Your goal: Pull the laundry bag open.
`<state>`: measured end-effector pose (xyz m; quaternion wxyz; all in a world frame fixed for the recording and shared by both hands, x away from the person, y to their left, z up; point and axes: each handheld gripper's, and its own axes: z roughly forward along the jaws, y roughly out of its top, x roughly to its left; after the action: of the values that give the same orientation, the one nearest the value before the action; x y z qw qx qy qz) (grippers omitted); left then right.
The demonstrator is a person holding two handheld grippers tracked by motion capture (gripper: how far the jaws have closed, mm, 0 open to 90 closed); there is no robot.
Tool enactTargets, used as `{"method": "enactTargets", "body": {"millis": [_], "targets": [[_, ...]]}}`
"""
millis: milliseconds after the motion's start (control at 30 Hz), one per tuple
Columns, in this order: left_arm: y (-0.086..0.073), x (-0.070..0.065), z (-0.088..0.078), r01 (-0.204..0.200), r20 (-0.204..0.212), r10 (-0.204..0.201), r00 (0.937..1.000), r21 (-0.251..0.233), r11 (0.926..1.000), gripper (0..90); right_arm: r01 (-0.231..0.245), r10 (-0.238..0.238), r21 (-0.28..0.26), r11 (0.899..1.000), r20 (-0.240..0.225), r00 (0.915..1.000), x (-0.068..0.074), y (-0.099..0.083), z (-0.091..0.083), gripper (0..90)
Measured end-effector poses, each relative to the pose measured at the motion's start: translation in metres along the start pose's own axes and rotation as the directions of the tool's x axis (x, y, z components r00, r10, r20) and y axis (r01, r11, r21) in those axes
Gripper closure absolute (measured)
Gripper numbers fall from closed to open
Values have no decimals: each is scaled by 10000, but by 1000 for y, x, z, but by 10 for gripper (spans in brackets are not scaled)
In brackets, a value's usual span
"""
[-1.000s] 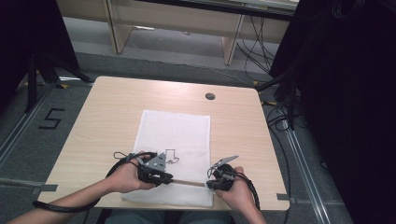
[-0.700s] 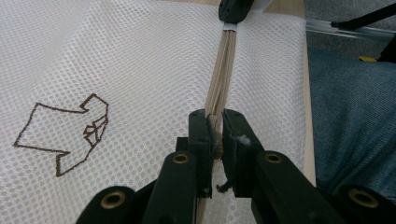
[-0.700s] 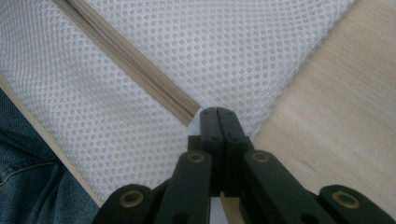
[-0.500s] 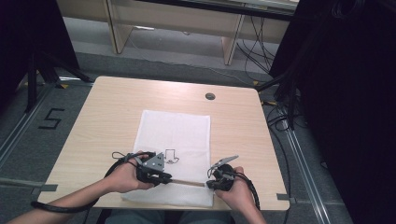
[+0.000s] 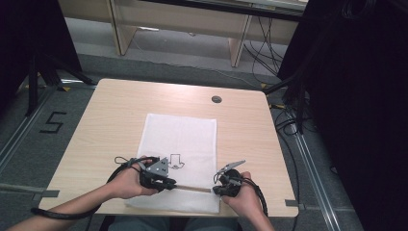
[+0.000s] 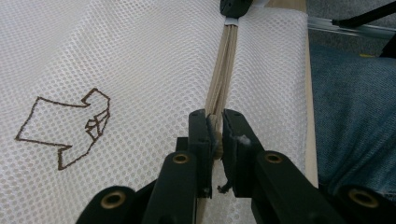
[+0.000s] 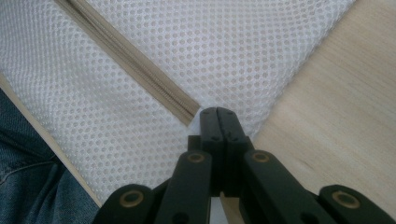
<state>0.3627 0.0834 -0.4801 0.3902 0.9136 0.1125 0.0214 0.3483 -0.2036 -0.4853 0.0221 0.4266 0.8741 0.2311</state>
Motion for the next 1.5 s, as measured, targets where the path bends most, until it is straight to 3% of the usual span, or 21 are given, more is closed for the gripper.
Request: {"method": "enactTargets", "body": {"millis": [167,200,833,867,900,1033,1067,1233,1300,1333,1500], "targets": [[-1,1,0,-121,-9,121,9999,52,9999,822,-12,12,-3,10000,20,10000,0,0,0,900],[-2,1,0,28,-26,-27,10000,43,10000,822,-16,16,-5,10000,18,10000,0,0,0,900],[-8,3,-5,39,-35,-38,10000,76,10000,822,-135,135,25,9999,59,9999,0,0,0,900],[-8,3,-6,68,1,-68,10000,34,10000,822,-202,202,29,9998,-164,9997,0,-1,0,900],[-8,3,-6,13,-37,-12,10000,124,9999,822,29,-31,-97,9999,-171,9998,-1,-1,1,900],[-9,3,-7,13,-92,-12,10000,116,9999,822,20,-22,-106,9999,-158,9999,-1,-1,0,900],[-9,3,-8,-6,-80,7,10000,132,9999,822,201,-204,-193,9996,-111,9997,-2,-1,1,900],[-10,3,-8,32,-45,-31,10000,58,10000,822,222,-224,-201,9996,-104,9997,-2,-1,1,900],[-9,3,-8,31,-15,-31,10000,92,10000,822,-31,30,-71,10000,-153,9999,-1,-1,0,900],[-10,3,-8,51,20,-51,10000,69,10000,822,192,-195,-206,9996,-114,9997,-2,-1,1,900],[-11,4,-10,116,24,-116,9999,96,9999,822,175,-177,-199,9996,-103,9998,-2,-1,1,900]]}}
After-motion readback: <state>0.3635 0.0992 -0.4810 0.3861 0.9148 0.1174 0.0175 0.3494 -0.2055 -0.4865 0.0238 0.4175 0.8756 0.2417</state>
